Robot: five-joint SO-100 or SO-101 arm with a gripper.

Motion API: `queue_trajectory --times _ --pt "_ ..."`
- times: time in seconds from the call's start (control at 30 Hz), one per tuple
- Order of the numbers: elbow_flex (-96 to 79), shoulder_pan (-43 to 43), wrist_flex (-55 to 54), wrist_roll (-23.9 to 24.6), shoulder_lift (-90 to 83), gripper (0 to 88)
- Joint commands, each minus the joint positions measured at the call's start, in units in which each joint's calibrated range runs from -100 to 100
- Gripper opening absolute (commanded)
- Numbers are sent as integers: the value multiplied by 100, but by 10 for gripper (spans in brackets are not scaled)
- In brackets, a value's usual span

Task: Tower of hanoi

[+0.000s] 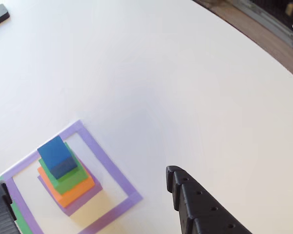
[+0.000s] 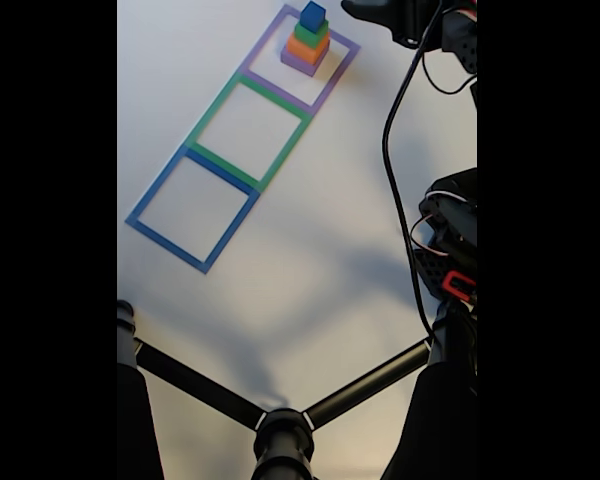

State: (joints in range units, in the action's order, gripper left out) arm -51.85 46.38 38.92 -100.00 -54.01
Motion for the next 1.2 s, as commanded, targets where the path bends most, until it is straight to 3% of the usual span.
queue_trajectory --times 0.0,0.23,0.73,1.17 --pt "-926 -75 -1832 0 -111 458" --pt "-1571 -532 -2997 0 169 486" --pt "-2498 -555 -6308 0 1956 503" --pt "-2371 -540 -8153 0 3719 510"
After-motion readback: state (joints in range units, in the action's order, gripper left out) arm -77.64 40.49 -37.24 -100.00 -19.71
